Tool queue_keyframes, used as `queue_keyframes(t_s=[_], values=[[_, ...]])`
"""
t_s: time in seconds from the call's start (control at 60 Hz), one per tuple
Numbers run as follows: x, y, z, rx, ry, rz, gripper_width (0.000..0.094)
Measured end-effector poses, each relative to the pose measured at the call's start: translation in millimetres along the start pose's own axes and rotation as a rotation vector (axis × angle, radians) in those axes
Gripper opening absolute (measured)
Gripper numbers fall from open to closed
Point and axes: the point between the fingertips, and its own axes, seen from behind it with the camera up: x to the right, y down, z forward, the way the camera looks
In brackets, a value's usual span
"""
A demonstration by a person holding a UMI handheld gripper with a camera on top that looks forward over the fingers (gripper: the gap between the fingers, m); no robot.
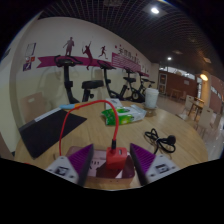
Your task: Unplug charger
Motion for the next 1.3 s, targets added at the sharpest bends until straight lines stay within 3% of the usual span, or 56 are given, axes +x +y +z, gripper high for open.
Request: queue_keyframes(t_s=[0.067, 0.1, 0.233, 0.333, 0.467, 0.583, 0.817, 0.933, 1.033, 1.133, 1.167, 1.3], values=[[12.6, -2.2, 1.8, -0.001, 0.040, -0.002, 0.0249], [11.7, 0.3, 3.2, -0.008, 0.033, 0.021, 0.0204], [11.4, -0.2, -2.2, -0.047, 0.004, 0.054, 0.0182], [34.3, -89.9, -22.5, 0.158, 0.025, 0.062, 0.0177], [73.1, -145.3, -40.3, 0.143, 0.052, 0.090, 0.0176], [109.8, -127.7, -44.4, 0.026, 0.066, 0.081, 0.0174], [153.8, -12.9, -38.8, -0.312, 0.047, 0.030, 0.0181], [147.7, 31.4, -27.4, -0.428, 0.023, -0.003, 0.0212], [144.4, 48.5, -25.1, -0.463, 0.004, 0.007, 0.0343], [150.0, 48.9, -34.2, -0.465, 0.013, 0.002, 0.0871], [150.4, 44.3, -39.5, -0.452, 0.005, -0.007, 0.0830], [156.7, 12.4, -90.6, -0.399, -0.003, -0.019, 0.0854]])
